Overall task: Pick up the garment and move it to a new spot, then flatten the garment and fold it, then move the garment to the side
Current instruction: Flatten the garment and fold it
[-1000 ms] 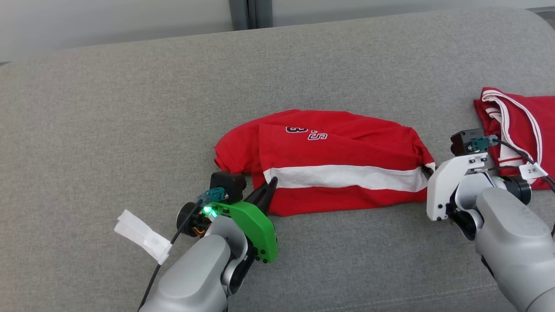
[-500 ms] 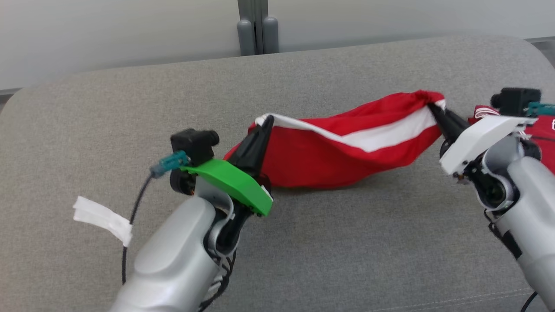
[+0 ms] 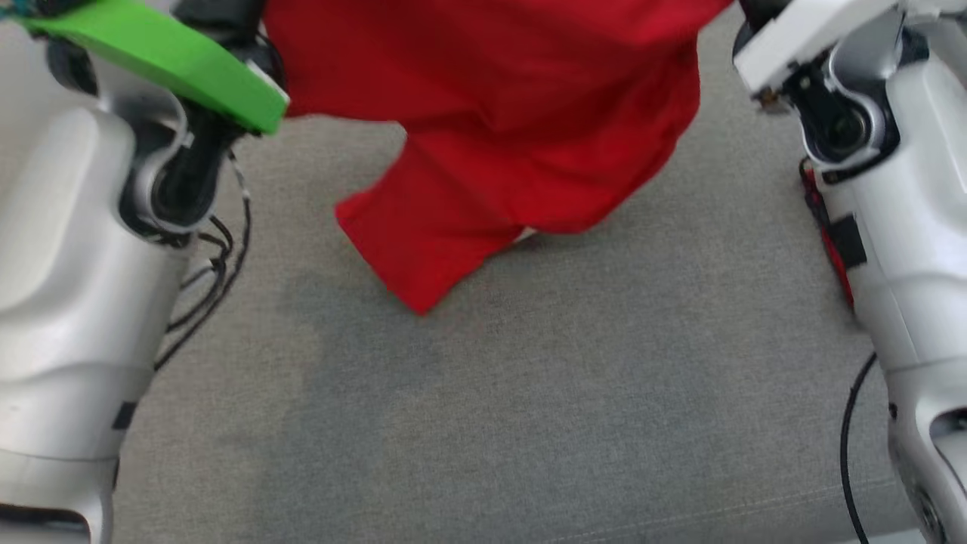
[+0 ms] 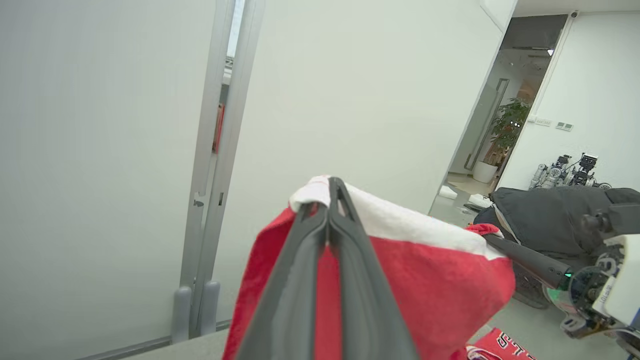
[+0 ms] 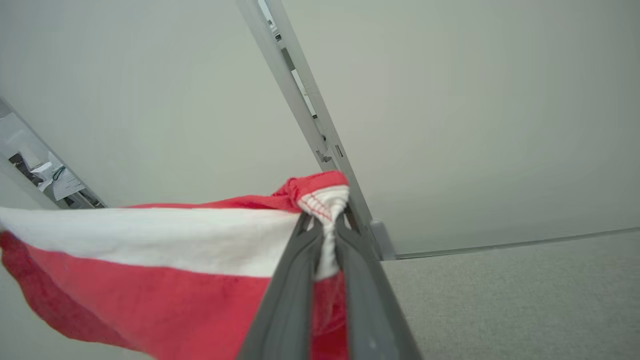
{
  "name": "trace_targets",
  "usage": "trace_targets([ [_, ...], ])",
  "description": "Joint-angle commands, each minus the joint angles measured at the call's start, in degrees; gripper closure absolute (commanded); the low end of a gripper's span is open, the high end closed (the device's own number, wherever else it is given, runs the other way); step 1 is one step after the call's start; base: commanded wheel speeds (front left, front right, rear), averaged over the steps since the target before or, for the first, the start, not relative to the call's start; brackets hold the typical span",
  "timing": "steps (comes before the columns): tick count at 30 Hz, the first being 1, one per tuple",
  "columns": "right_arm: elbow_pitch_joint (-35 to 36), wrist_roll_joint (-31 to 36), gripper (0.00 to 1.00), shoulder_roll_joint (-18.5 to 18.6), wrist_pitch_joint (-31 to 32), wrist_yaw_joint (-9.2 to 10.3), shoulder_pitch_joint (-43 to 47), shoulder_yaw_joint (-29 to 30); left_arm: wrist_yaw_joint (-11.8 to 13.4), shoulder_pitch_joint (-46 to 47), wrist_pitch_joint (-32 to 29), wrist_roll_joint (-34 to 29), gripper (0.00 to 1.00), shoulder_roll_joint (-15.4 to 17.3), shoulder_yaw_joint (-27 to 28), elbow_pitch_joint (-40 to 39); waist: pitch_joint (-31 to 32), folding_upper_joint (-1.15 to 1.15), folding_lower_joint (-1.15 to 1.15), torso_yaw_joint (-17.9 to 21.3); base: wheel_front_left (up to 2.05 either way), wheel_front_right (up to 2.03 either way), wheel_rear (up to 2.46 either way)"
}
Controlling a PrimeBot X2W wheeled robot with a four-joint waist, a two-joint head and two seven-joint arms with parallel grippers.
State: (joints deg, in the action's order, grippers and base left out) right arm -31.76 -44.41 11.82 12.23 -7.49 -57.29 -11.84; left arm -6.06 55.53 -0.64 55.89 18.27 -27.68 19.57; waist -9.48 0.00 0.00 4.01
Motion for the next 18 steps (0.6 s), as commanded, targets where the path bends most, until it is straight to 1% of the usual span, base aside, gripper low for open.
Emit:
trace_targets([
  [1,-2.6,3.0,1.0,-0.9,-2.4,-0.02,-4.0,1.1,-0.4,2.4,1.9,-1.6,1.0,0.7,0.6,1.2,-6.4,0.0,0.0,3.1,0.0,0.0,0.0],
  [4,-8.0,7.3,1.0,-4.5,-9.5,-0.01,-11.3,4.2,-0.8,8.1,7.9,-4.0,1.0,0.8,2.0,3.3,-9.2,0.0,0.0,3.5,0.0,0.0,0.0],
  [5,-9.3,8.5,1.0,-5.2,-12.9,-0.01,-13.8,5.5,-0.9,9.8,10.4,-5.1,1.0,0.6,2.4,4.2,-9.9,0.0,0.0,3.5,0.0,0.0,0.0],
  [7,-10.9,10.2,1.0,-6.2,-18.9,0.0,-17.4,7.0,-1.0,13.0,13.6,-6.7,1.0,0.3,3.0,5.5,-10.9,0.0,0.0,3.5,0.0,0.0,0.0],
  [9,-12.6,11.2,1.0,-6.9,-23.3,0.02,-19.5,7.9,-1.1,15.3,15.1,-8.8,1.0,-0.3,3.6,6.1,-11.7,0.0,0.0,3.4,0.0,0.0,0.0],
  [11,-14.2,11.4,1.0,-7.5,-24.8,0.02,-19.9,7.2,-1.3,15.8,15.7,-9.4,1.0,-1.5,4.4,6.6,-12.0,0.0,0.0,3.0,0.0,0.0,0.0],
  [13,-15.9,12.0,1.0,-7.7,-24.7,-0.01,-18.5,4.6,-1.4,14.1,15.8,-10.2,1.0,-2.6,4.3,7.0,-12.2,0.0,0.0,2.7,0.0,0.0,0.0],
  [16,-18.4,10.9,1.0,-7.3,-22.7,-0.01,-15.1,0.6,-1.5,9.4,15.8,-10.3,1.0,-4.6,2.1,7.0,-12.0,0.0,0.0,1.9,0.0,0.0,0.0],
  [18,-19.2,10.0,1.0,-6.8,-20.5,-0.01,-11.8,-2.7,-1.5,5.2,15.8,-8.8,1.0,-5.5,0.4,6.3,-11.3,0.0,0.0,1.3,0.0,0.0,0.0],
])
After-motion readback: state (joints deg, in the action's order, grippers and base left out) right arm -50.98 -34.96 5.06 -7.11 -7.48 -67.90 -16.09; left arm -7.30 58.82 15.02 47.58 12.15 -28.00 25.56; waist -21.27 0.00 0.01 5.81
